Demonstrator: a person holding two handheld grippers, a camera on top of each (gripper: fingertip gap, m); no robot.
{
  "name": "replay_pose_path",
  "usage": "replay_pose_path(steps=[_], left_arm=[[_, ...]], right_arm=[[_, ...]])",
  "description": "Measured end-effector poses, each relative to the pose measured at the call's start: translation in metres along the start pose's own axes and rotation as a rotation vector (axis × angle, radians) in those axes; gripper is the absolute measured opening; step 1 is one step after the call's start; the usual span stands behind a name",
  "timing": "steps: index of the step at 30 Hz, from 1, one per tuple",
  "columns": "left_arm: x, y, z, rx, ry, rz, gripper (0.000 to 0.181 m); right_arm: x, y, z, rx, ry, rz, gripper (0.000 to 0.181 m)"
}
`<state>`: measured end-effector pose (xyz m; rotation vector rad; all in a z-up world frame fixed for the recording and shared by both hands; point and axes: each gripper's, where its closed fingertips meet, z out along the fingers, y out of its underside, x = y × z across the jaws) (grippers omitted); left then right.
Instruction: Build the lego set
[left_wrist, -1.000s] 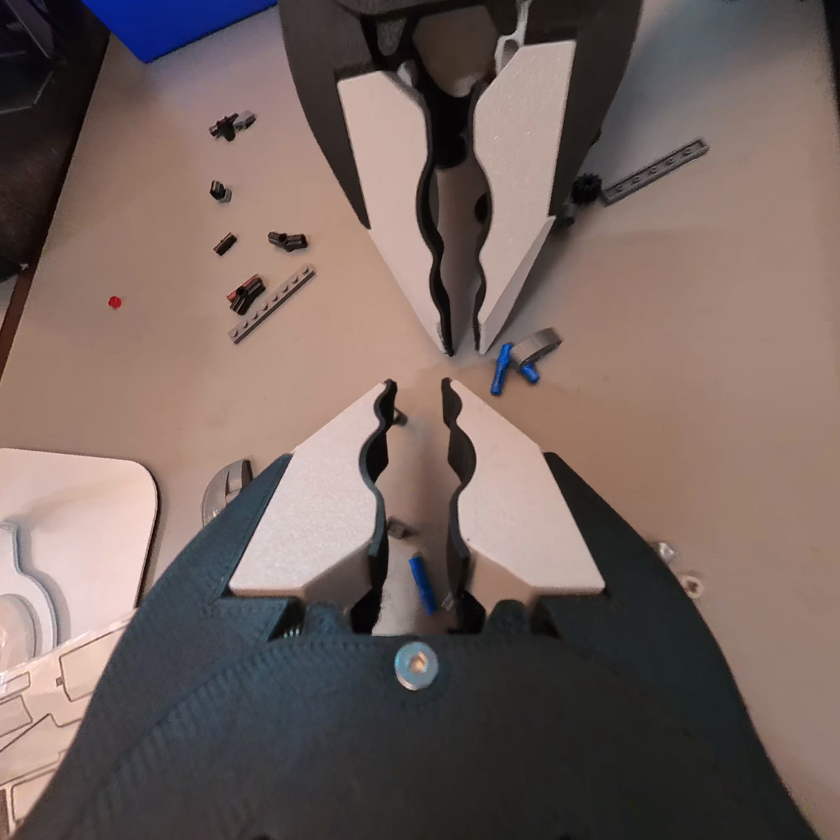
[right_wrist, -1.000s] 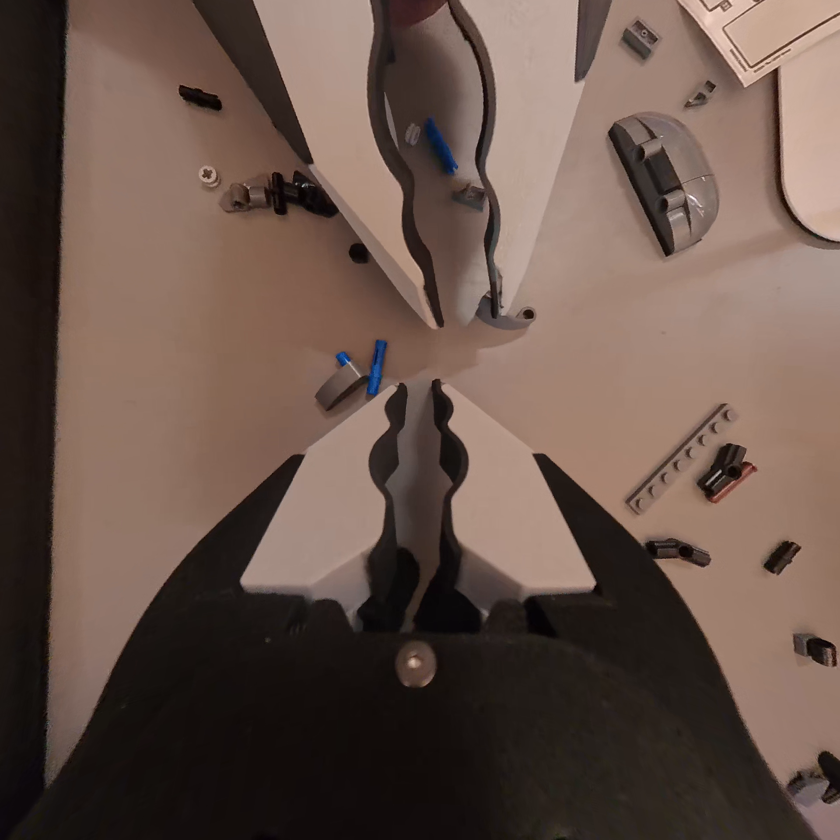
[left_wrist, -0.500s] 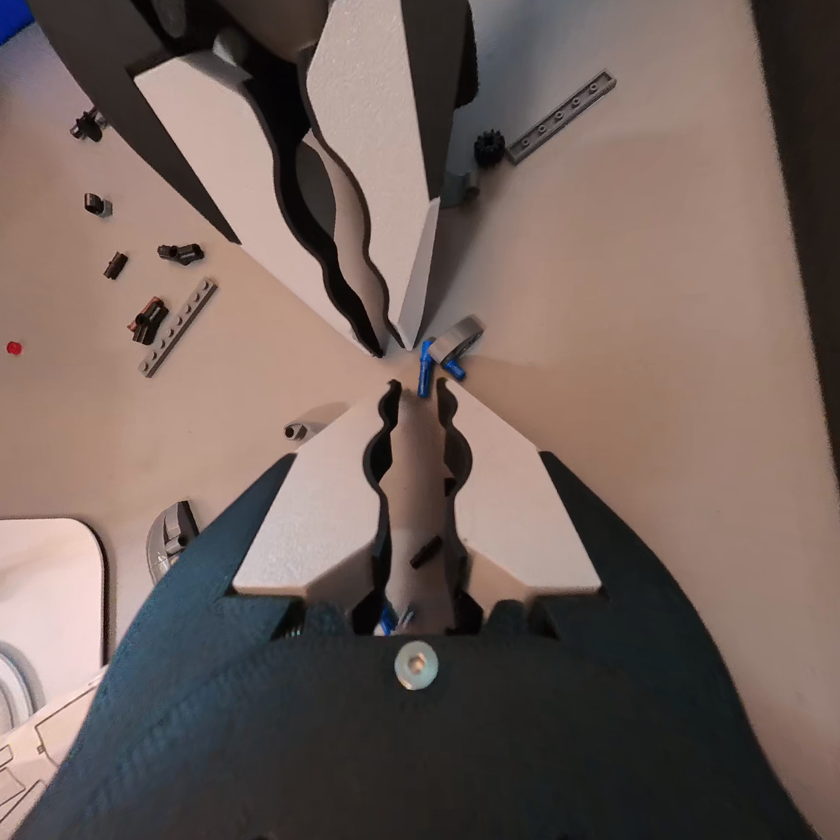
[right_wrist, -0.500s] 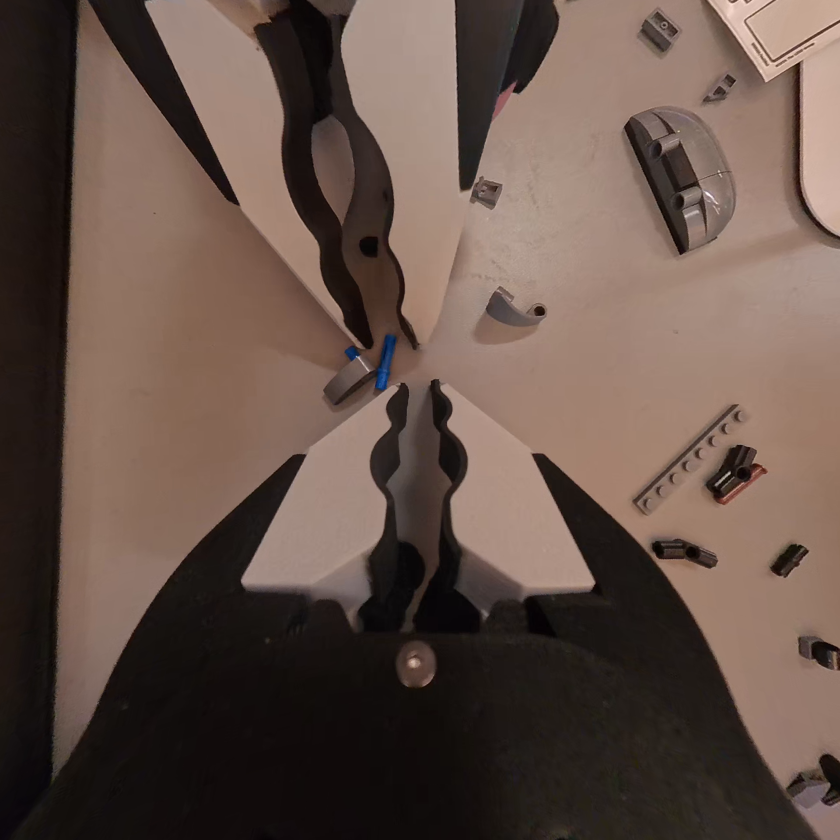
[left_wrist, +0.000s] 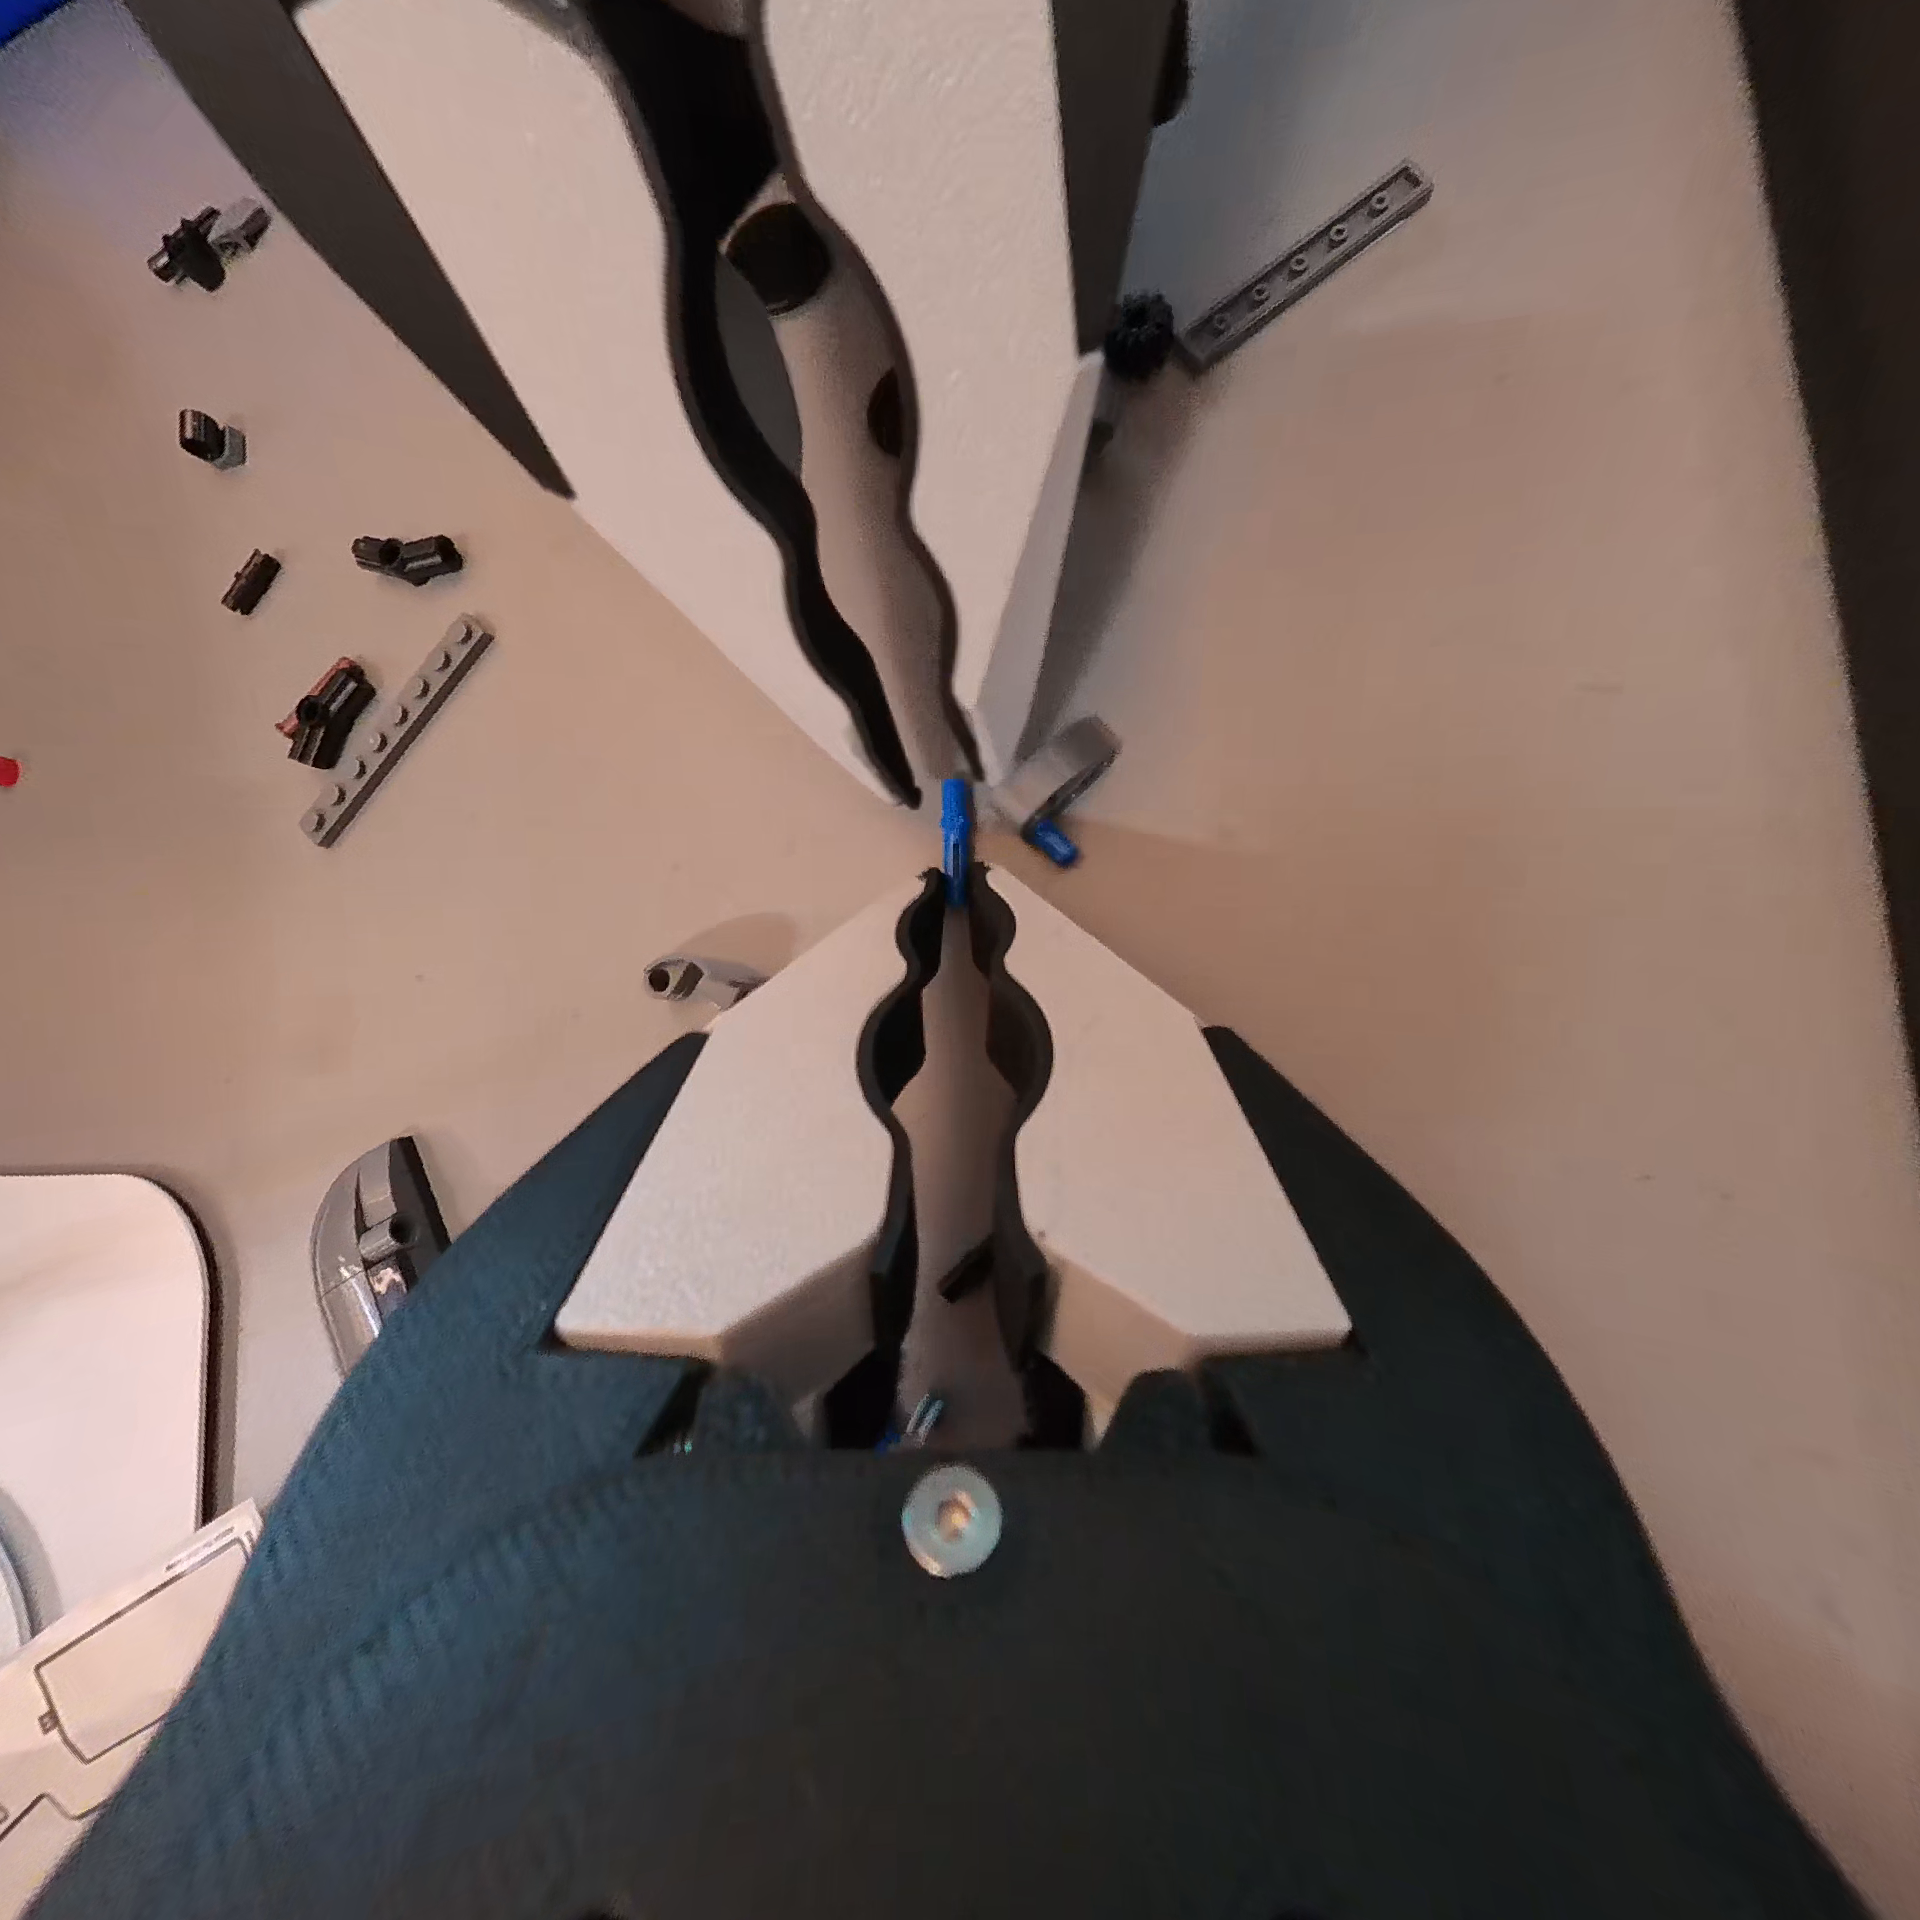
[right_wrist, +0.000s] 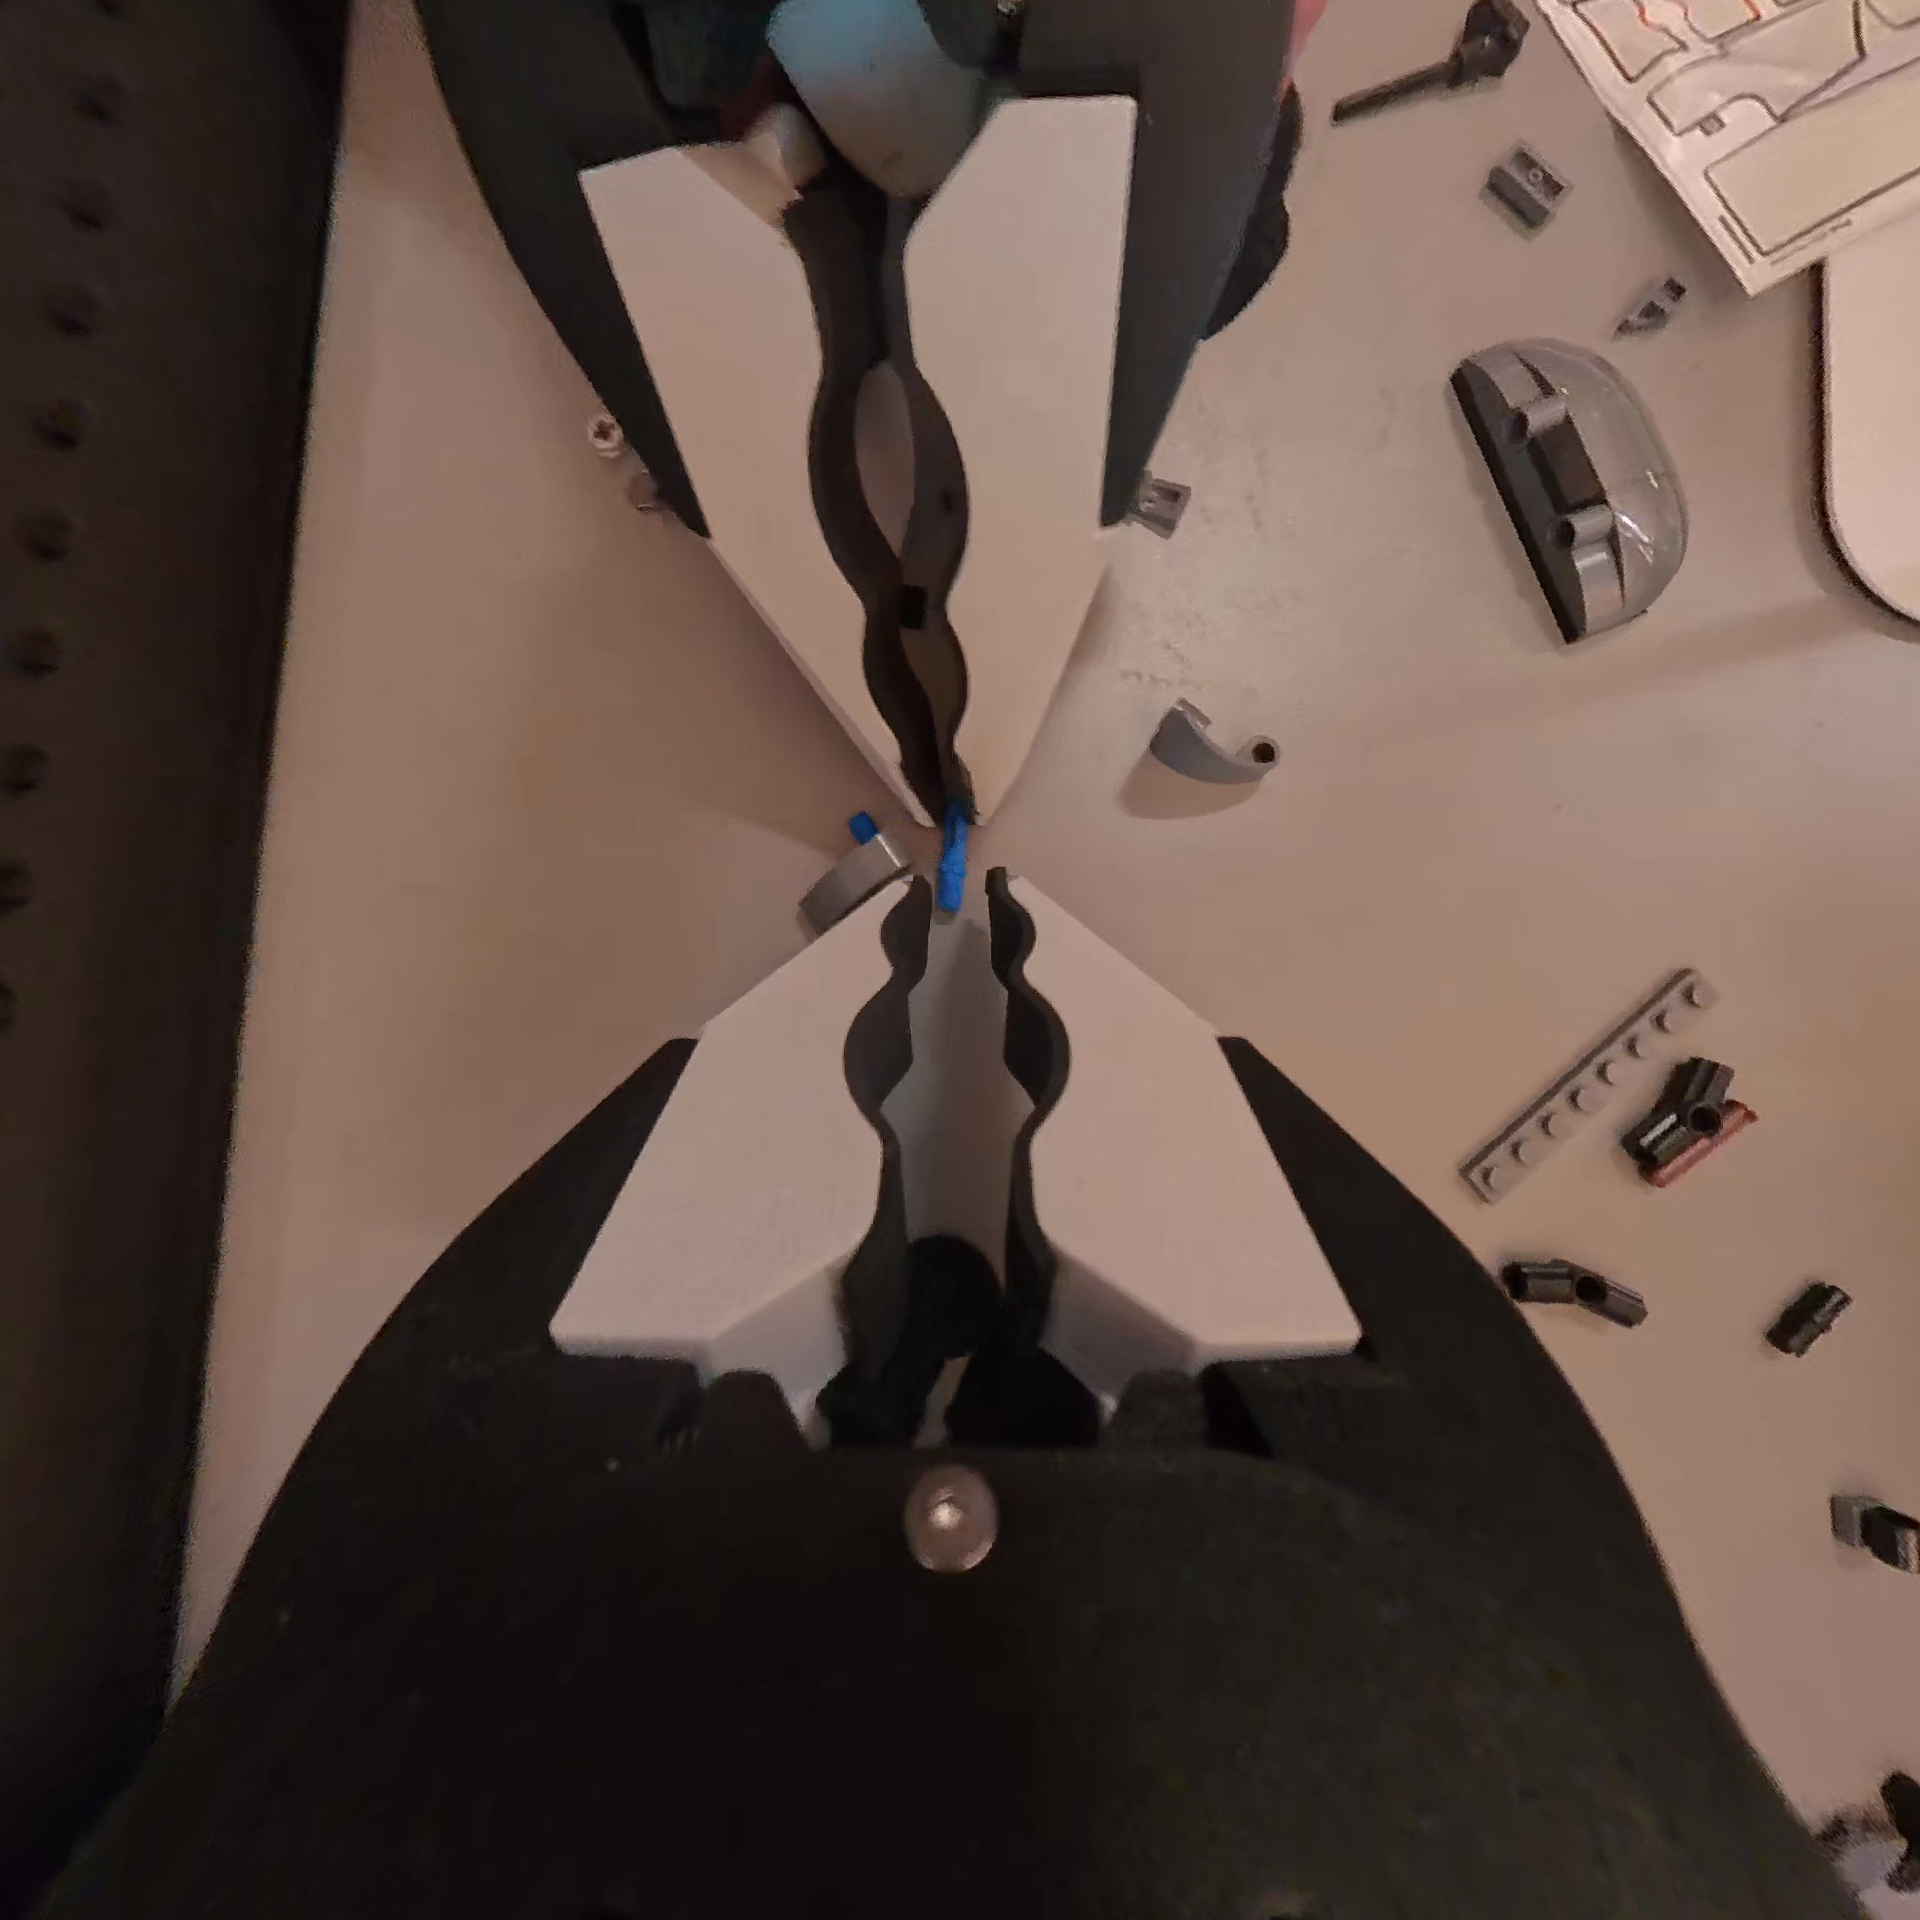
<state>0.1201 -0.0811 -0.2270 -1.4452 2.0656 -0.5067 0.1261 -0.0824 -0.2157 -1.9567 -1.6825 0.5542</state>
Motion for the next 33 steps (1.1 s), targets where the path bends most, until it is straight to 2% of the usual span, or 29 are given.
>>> replay_pose_path(steps=[16,33], left_arm=[[-0.006,0.004,-0.003,-0.006,-0.018,-0.018,0.002],[-0.008,0.005,-0.007,-0.011,-0.027,-0.021,0.002]], right_arm=[[-0.003,-0.001,0.004,-0.007,-0.004,-0.01,0.012],[-0.025,-0.014,0.0,0.047,-0.097,-0.055,0.022]])
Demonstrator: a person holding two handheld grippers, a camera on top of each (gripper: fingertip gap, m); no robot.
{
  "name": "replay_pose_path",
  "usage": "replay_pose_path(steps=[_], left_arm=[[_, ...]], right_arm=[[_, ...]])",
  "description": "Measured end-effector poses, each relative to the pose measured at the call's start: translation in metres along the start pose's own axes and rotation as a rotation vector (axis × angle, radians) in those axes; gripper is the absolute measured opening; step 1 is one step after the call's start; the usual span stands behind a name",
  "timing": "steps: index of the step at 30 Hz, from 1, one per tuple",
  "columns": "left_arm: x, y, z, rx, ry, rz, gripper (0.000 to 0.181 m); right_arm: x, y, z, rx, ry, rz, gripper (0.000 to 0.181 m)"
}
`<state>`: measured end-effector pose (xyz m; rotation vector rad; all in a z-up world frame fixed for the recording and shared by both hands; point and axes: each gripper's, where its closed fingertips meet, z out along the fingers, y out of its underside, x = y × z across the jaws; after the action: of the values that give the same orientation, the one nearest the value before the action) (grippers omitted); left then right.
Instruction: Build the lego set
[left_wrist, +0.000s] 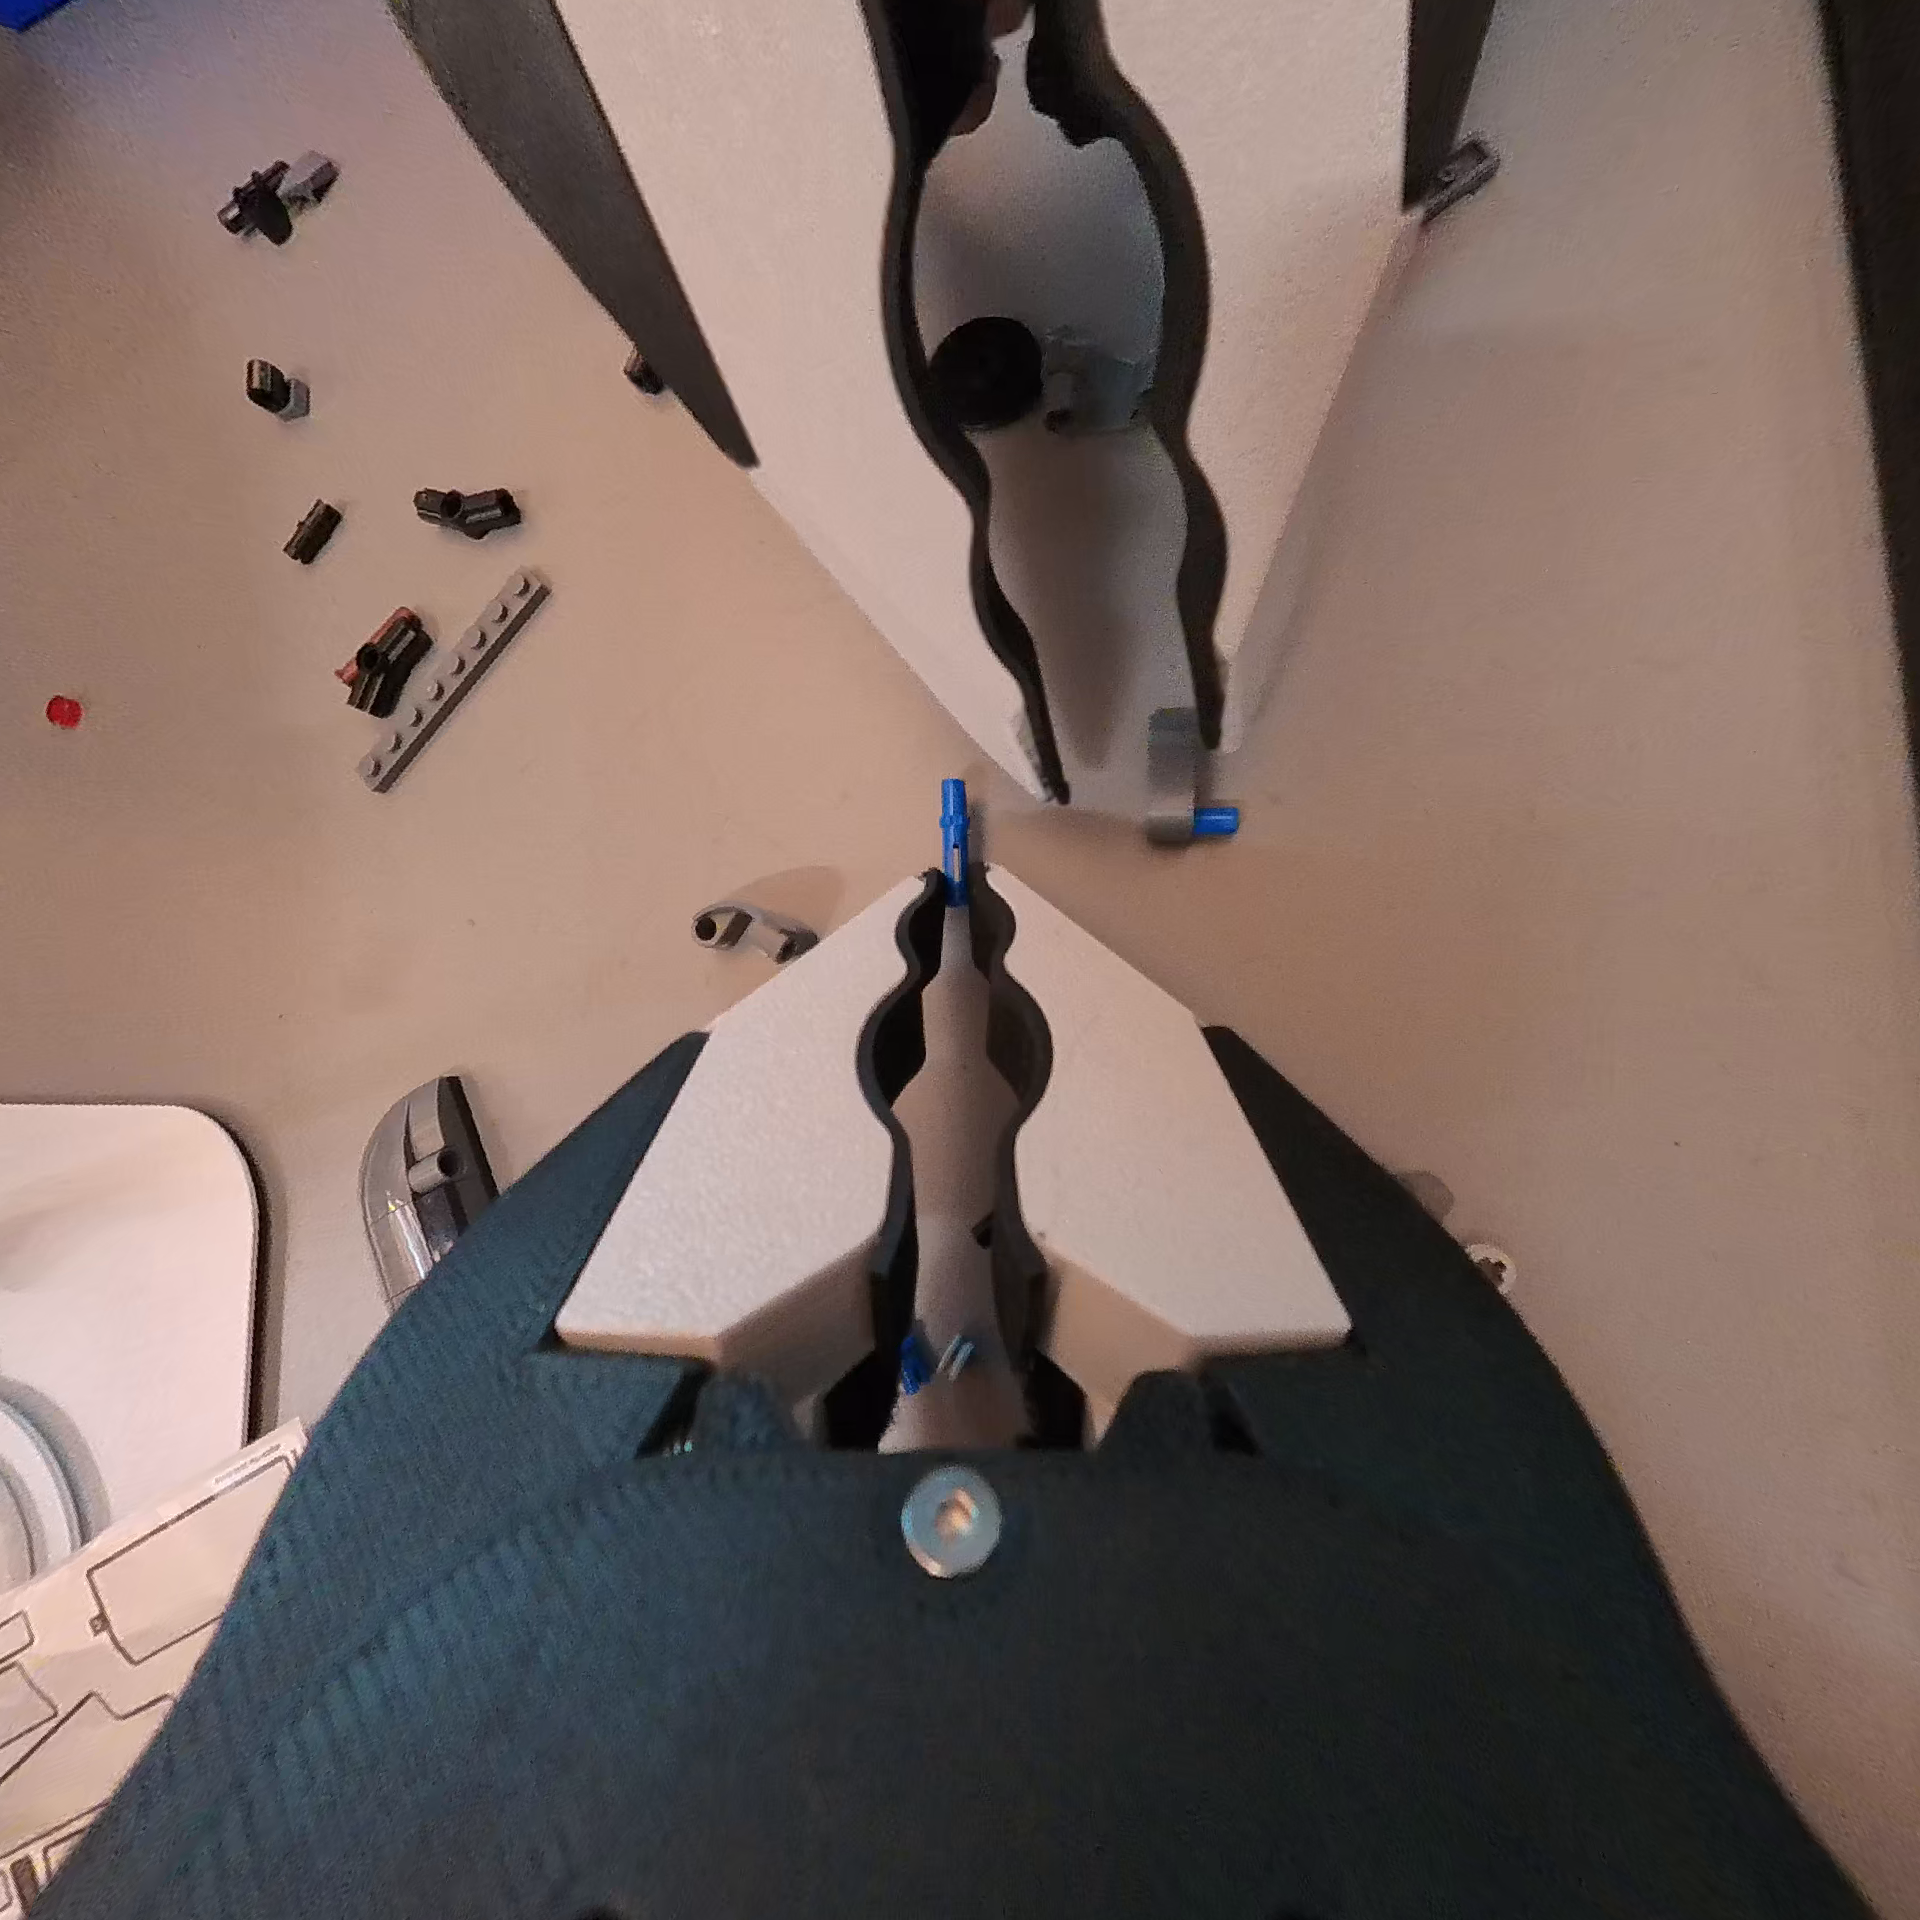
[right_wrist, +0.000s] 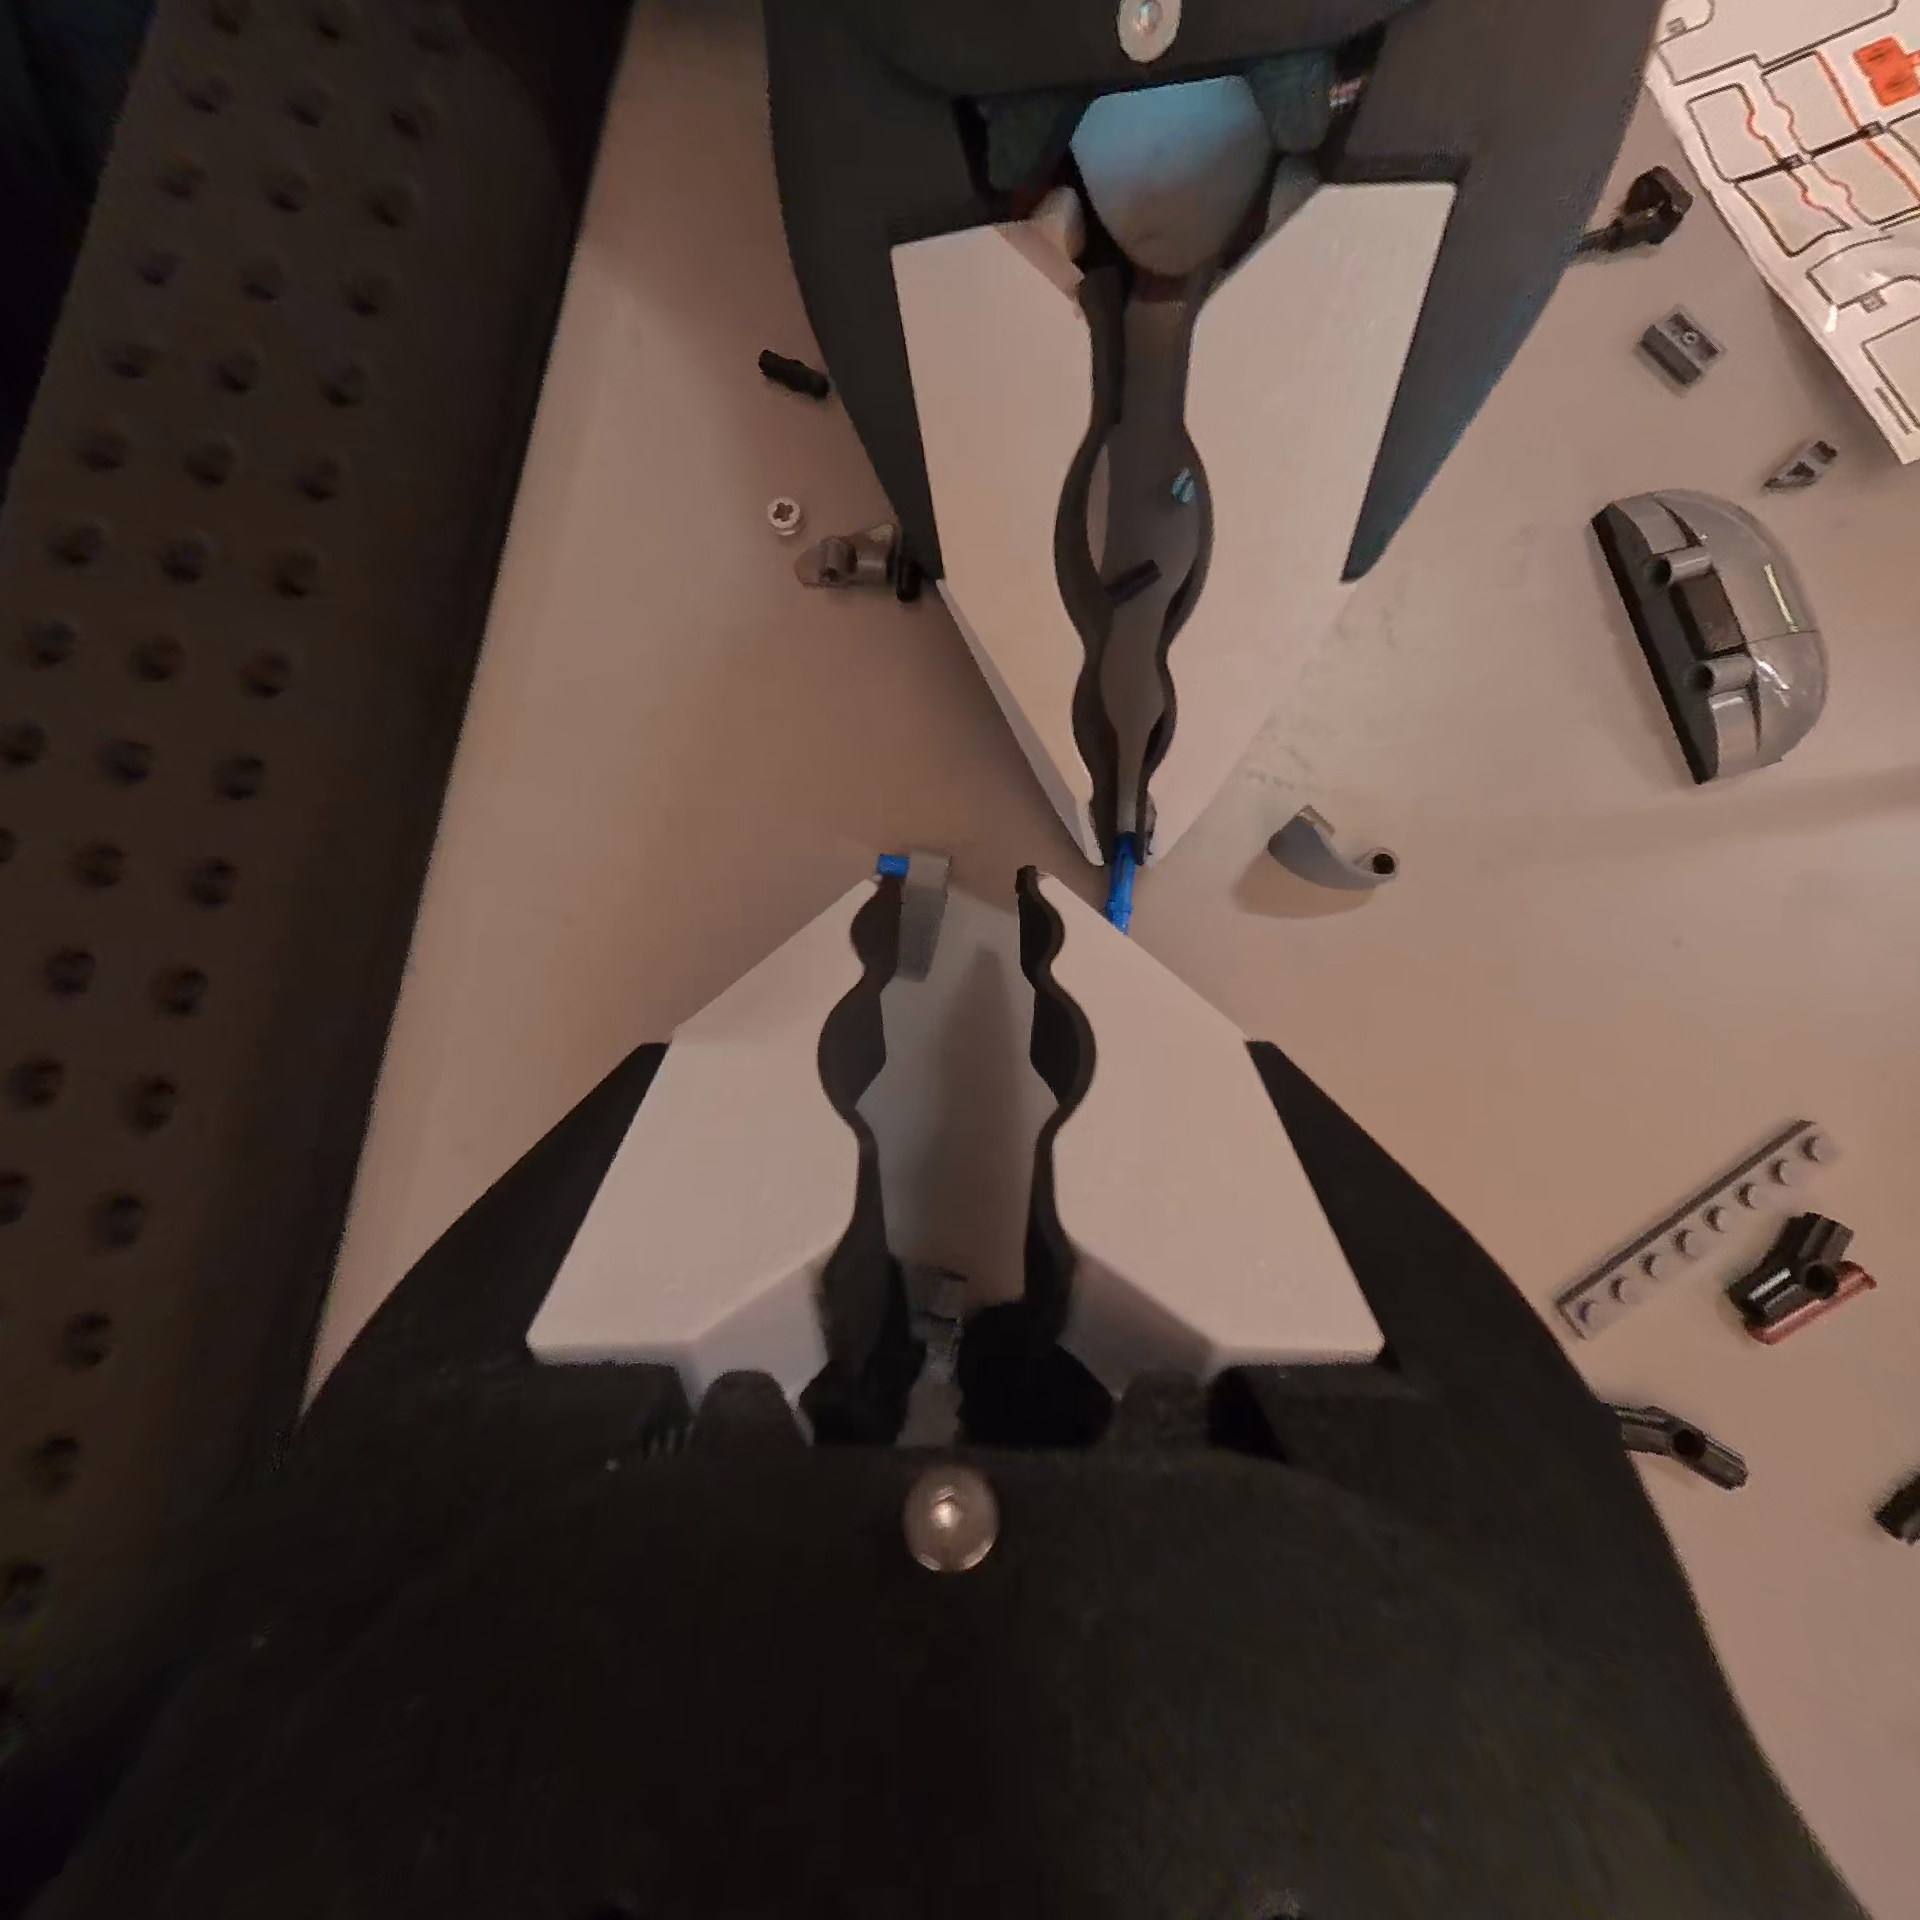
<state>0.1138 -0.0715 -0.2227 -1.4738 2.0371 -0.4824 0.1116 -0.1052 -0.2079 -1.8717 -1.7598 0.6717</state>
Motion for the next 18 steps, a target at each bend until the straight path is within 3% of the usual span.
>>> replay_pose_path(steps=[4,8,18], left_arm=[[0.0,-0.001,0.0,0.0,-0.003,0.002,0.002],[-0.001,-0.001,-0.001,0.001,-0.007,-0.002,0.002],[-0.007,-0.001,-0.009,0.005,-0.038,-0.008,0.002]], right_arm=[[-0.002,0.006,0.006,-0.046,-0.009,0.002,0.022],[0.001,0.017,0.009,-0.101,0.006,0.013,0.007],[0.018,0.023,0.003,-0.101,0.052,0.123,0.006]])
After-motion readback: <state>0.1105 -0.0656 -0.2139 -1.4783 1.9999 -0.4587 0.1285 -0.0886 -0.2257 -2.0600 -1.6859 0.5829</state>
